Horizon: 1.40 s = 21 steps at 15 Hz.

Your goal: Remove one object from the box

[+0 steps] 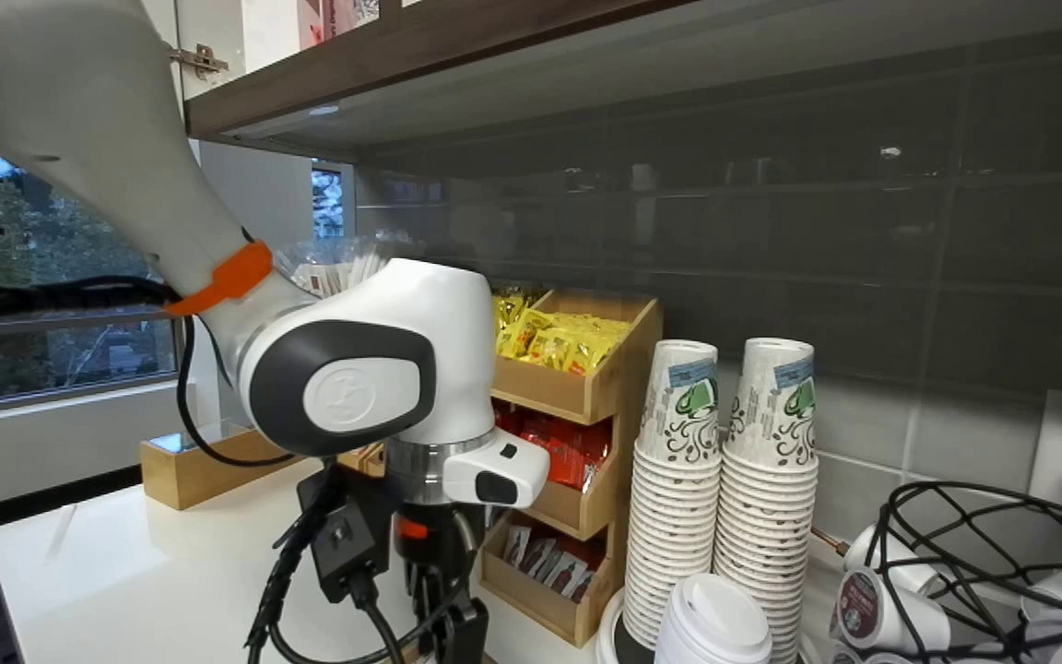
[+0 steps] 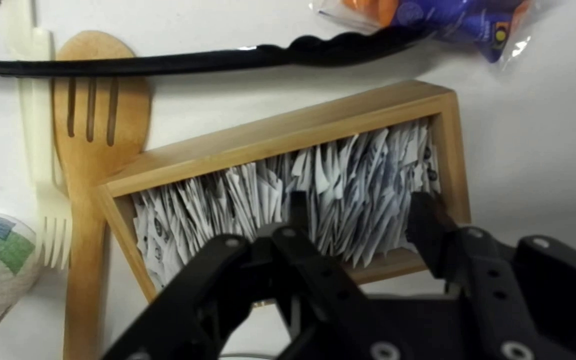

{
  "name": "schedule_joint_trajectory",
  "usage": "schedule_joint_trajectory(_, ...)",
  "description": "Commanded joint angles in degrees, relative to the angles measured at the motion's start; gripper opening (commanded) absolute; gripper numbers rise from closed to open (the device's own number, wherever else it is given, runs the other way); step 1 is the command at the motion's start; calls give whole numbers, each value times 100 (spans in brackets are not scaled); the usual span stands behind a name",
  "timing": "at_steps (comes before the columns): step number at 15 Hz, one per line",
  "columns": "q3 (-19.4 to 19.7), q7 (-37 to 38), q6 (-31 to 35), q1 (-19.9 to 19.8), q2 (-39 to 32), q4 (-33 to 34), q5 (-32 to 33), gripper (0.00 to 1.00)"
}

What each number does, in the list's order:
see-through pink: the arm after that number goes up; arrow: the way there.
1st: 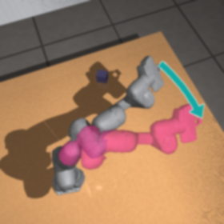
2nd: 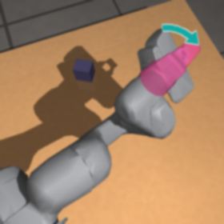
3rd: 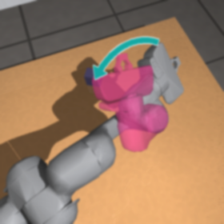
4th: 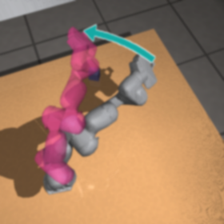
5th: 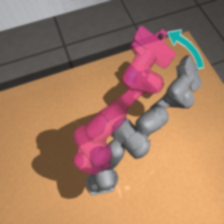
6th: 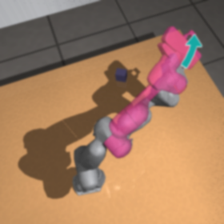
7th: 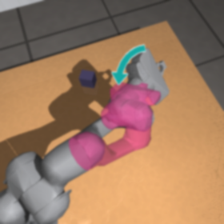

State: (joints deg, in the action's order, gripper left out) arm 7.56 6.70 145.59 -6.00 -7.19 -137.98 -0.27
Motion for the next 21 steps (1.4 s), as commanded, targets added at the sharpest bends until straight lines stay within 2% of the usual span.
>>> schedule_joint_trajectory(1,18,118,-320,13,127,6,153,56)
schedule_joint_trajectory(3,15,120,-398,13,150,5,179,54)
schedule_joint_trajectory(6,10,117,-489,13,177,6,205,42)
schedule_joint_trajectory(7,10,126,-493,13,180,8,220,42)
schedule_joint_trajectory(8,9,127,-510,12,184,11,220,34)
schedule_joint_trajectory(10,6,126,-534,10,187,17,223,26)
schedule_joint_trajectory(12,5,124,-531,9,172,22,226,5)
schedule_joint_trajectory(13,7,134,-523,10,161,22,238,3)
schedule_joint_trajectory(14,9,146,-507,12,153,23,253,6)
schedule_joint_trajectory(16,9,158,-488,12,138,28,264,21)
schedule_joint_trajectory(17,9,161,-486,12,134,30,269,32)
schedule_joint_trajectory(19,8,174,-483,13,134,30,279,41)
schedule_joint_trajectory(20,8,179,-485,13,135,30,280,41)
schedule_joint_trajectory(21,7,185,-486,13,130,33,282,33)
